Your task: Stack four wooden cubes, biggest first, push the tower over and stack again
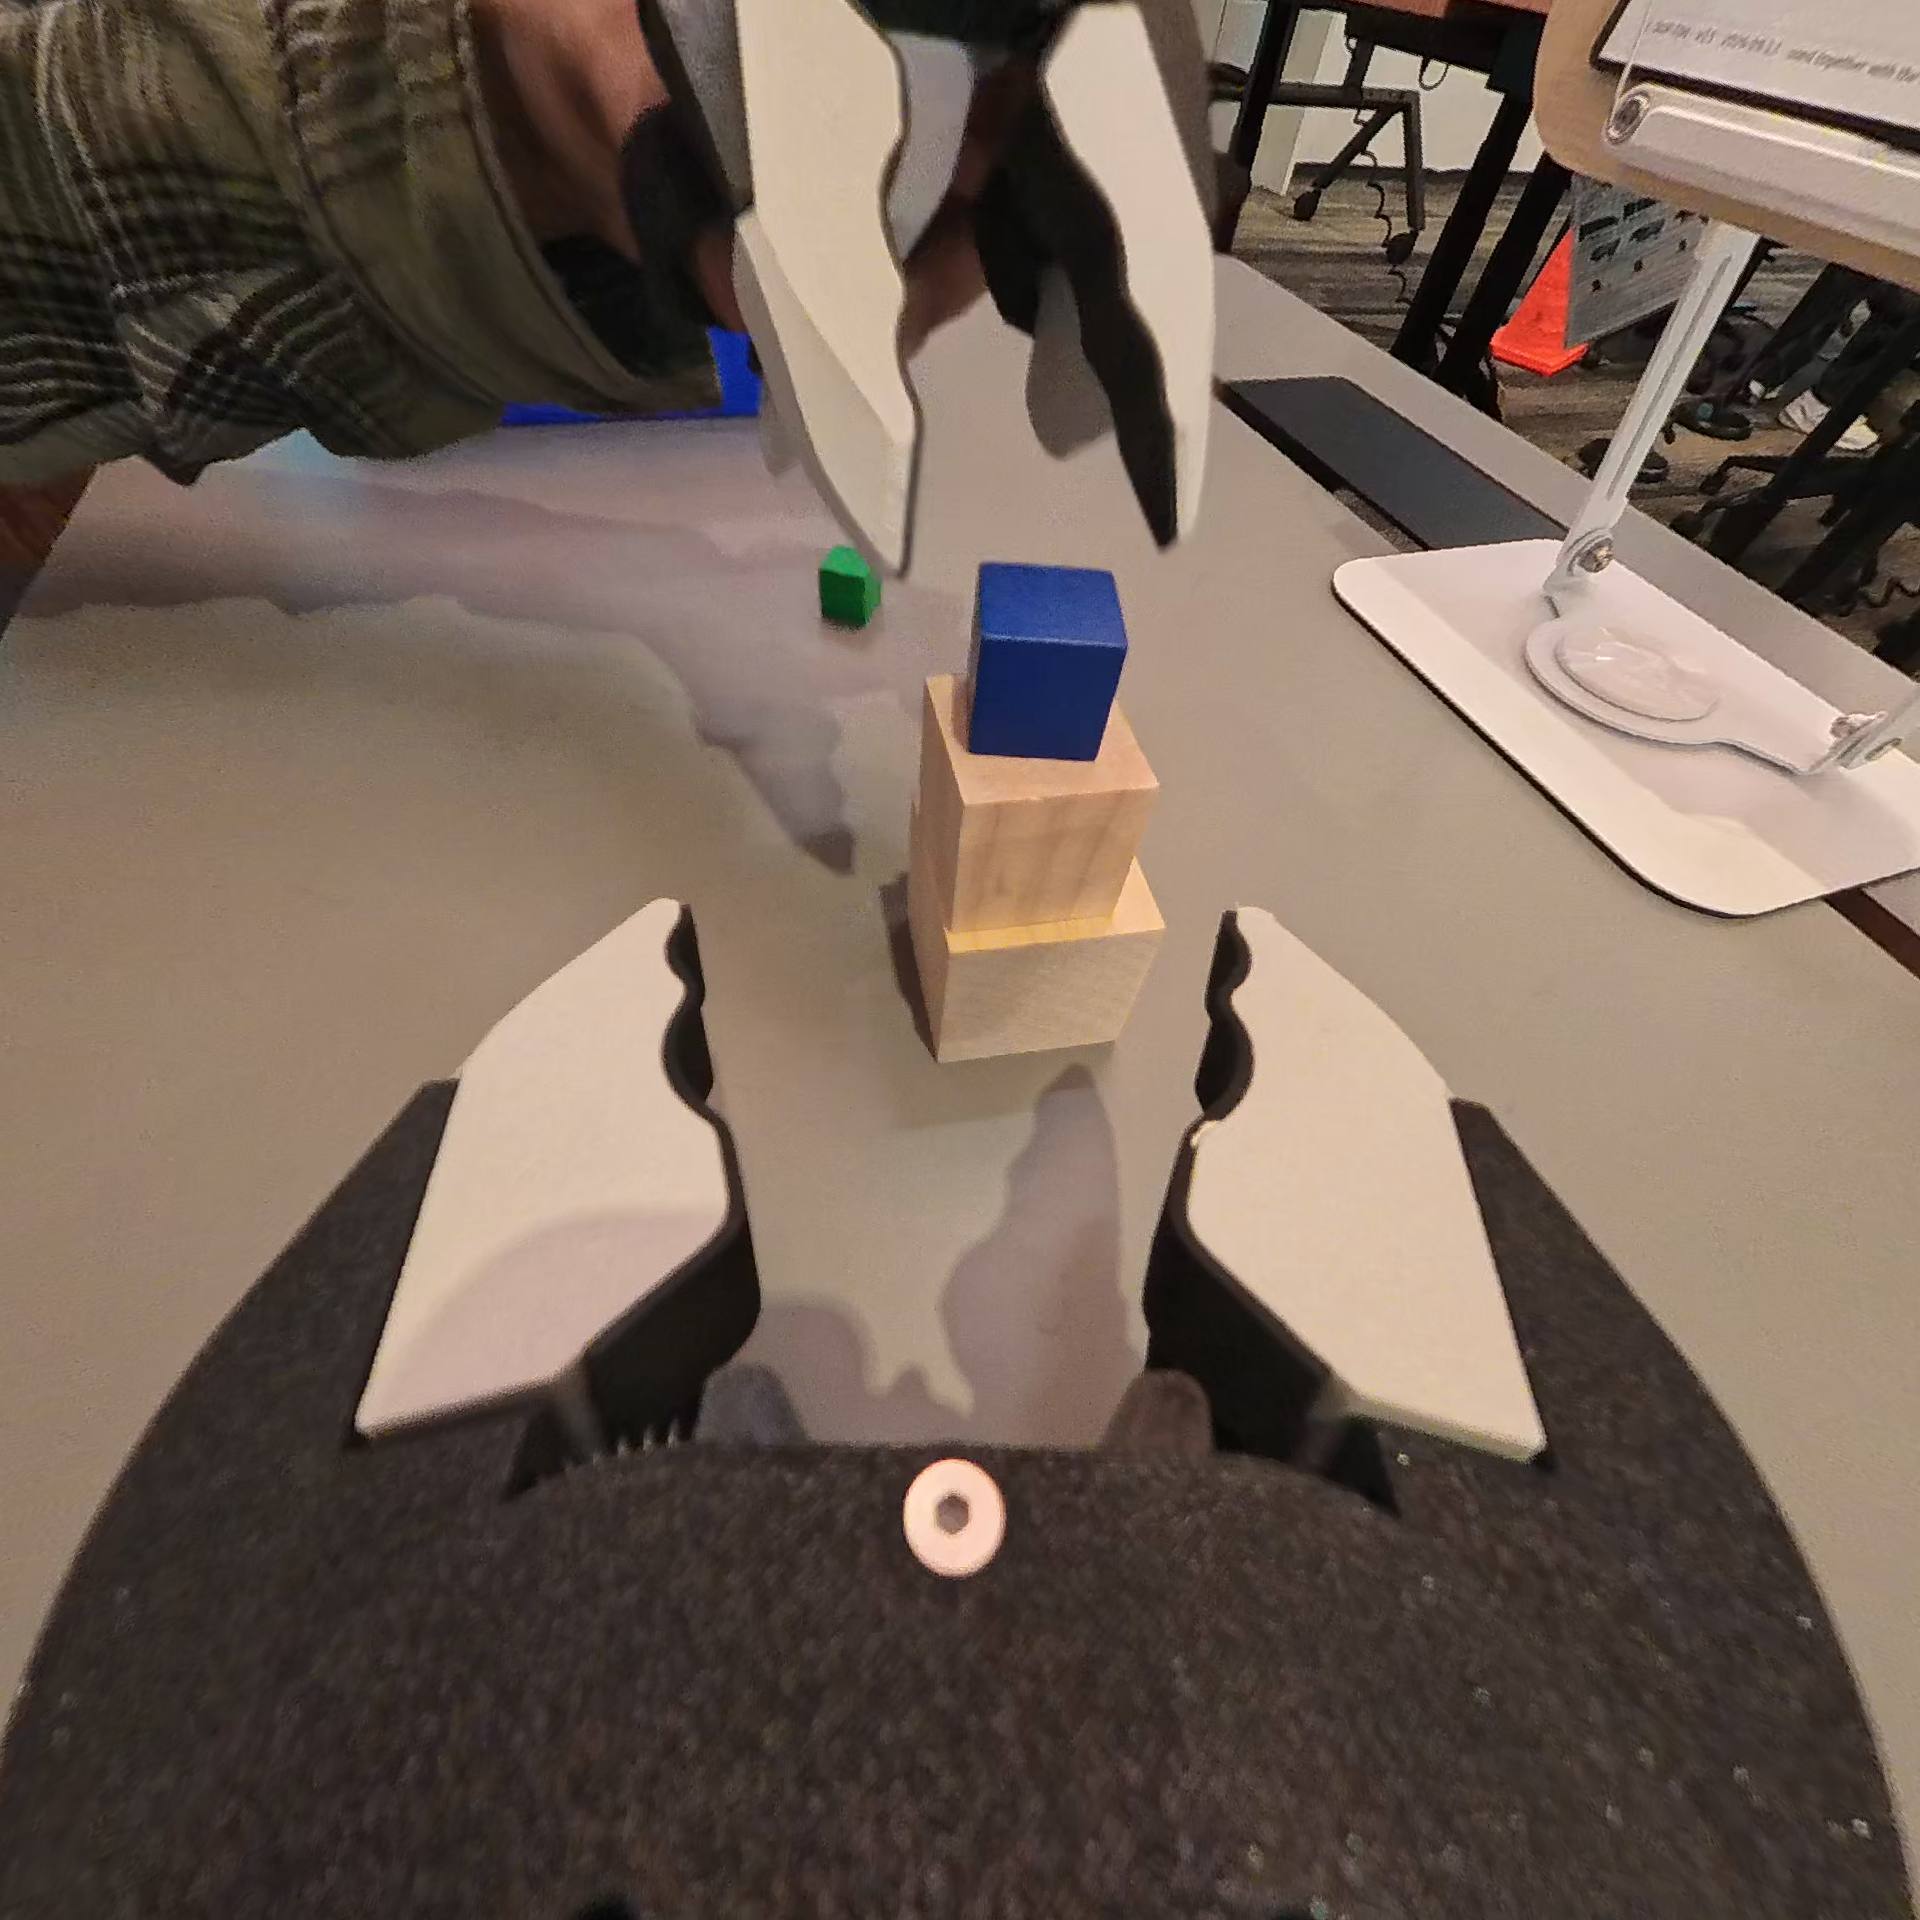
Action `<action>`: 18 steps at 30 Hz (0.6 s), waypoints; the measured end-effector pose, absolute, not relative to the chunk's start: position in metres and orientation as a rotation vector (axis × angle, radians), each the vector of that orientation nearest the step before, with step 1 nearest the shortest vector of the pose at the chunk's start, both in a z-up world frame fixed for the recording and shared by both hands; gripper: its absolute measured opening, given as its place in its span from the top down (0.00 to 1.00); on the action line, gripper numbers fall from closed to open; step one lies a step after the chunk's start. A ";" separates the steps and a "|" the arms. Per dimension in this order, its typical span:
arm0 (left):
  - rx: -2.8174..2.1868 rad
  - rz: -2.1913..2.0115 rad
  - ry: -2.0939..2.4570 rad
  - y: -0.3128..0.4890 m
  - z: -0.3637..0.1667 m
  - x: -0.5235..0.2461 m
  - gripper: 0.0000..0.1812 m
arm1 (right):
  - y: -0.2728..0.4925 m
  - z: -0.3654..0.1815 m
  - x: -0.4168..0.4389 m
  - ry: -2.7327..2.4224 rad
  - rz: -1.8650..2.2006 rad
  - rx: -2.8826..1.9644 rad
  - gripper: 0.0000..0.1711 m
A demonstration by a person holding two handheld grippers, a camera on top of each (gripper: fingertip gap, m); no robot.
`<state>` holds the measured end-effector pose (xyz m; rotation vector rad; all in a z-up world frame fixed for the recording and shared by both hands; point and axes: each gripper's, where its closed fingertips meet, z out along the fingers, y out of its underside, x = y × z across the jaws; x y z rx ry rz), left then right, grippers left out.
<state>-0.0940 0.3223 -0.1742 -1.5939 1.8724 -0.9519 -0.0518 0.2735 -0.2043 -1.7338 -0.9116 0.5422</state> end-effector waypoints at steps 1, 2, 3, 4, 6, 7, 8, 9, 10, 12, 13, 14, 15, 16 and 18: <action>-1.609 -0.924 1.835 0.329 -0.173 -0.106 0.67 | 0.274 -0.204 -0.051 -0.908 0.541 -1.732 0.46; -1.632 -0.880 1.796 0.337 -0.174 -0.122 0.67 | 0.274 -0.202 -0.051 -0.904 0.540 -1.728 0.46; -1.663 -0.835 1.755 0.346 -0.178 -0.139 0.68 | 0.274 -0.201 -0.050 -0.899 0.540 -1.723 0.46; -1.703 -0.802 1.712 0.355 -0.184 -0.157 0.69 | 0.274 -0.200 -0.050 -0.894 0.540 -1.719 0.47; -1.796 -0.787 1.631 0.366 -0.200 -0.190 0.70 | 0.274 -0.200 -0.050 -0.895 0.547 -1.720 0.47; -1.844 -0.789 1.587 0.370 -0.209 -0.203 0.70 | 0.274 -0.201 -0.051 -0.900 0.549 -1.723 0.47; -1.889 -0.796 1.546 0.373 -0.217 -0.213 0.71 | 0.274 -0.202 -0.053 -0.907 0.547 -1.725 0.47; -1.934 -0.789 1.511 0.374 -0.227 -0.222 0.71 | 0.273 -0.204 -0.054 -0.917 0.544 -1.729 0.47; -1.973 -0.762 1.486 0.376 -0.236 -0.229 0.71 | 0.273 -0.205 -0.055 -0.924 0.541 -1.733 0.47; -2.039 -0.689 1.436 0.380 -0.252 -0.240 0.71 | 0.273 -0.207 -0.055 -0.927 0.539 -1.739 0.47; -2.063 -0.668 1.418 0.380 -0.258 -0.243 0.70 | 0.273 -0.207 -0.055 -0.923 0.543 -1.740 0.47; -2.080 -0.663 1.398 0.380 -0.262 -0.244 0.70 | 0.274 -0.207 -0.055 -0.918 0.545 -1.741 0.47; -2.097 -0.663 1.374 0.379 -0.264 -0.244 0.71 | 0.274 -0.207 -0.055 -0.916 0.546 -1.740 0.47; -2.114 -0.663 1.359 0.379 -0.267 -0.244 0.72 | 0.274 -0.207 -0.055 -0.917 0.546 -1.740 0.47; -2.139 -0.639 1.353 0.379 -0.273 -0.245 0.74 | 0.274 -0.208 -0.055 -0.919 0.544 -1.745 0.47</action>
